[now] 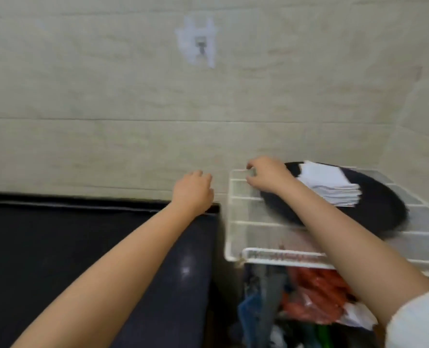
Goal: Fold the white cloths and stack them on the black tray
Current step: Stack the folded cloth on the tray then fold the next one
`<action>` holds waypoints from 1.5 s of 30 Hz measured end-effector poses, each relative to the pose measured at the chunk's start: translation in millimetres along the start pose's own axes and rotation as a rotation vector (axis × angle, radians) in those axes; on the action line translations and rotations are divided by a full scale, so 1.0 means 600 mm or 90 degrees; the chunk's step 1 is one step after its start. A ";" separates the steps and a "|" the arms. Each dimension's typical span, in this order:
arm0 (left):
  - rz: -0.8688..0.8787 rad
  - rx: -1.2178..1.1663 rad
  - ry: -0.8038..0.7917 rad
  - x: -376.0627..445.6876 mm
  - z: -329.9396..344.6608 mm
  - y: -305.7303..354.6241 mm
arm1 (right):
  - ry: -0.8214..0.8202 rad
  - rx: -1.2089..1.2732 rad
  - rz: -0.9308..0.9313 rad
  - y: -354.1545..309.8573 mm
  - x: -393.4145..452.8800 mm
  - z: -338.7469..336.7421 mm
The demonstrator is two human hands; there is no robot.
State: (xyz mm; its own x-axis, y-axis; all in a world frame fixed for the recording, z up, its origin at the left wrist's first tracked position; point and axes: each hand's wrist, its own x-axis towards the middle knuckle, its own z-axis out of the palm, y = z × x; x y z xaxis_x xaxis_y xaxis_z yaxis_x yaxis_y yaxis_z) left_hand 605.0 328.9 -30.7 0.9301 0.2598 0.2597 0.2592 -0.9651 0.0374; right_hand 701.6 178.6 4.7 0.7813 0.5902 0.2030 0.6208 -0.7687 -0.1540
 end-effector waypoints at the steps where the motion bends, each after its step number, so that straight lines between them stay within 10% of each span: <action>1: -0.034 0.026 0.001 -0.035 -0.012 -0.059 | 0.000 0.023 -0.042 -0.065 0.001 0.013; 20: -0.682 0.187 -0.002 -0.689 -0.145 -0.853 | -0.185 0.175 -0.629 -1.107 -0.089 0.262; 45: -0.523 0.042 -0.114 -0.545 0.032 -1.785 | -0.319 0.179 -0.366 -1.770 0.367 0.678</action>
State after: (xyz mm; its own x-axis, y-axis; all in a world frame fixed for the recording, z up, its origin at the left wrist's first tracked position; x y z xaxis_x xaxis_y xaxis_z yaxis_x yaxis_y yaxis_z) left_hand 28.4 1278.1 -174.4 0.4644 0.8854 0.0177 0.8812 -0.4640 0.0906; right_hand 240.8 1225.3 -180.3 0.2296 0.9655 -0.1227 0.8752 -0.2600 -0.4079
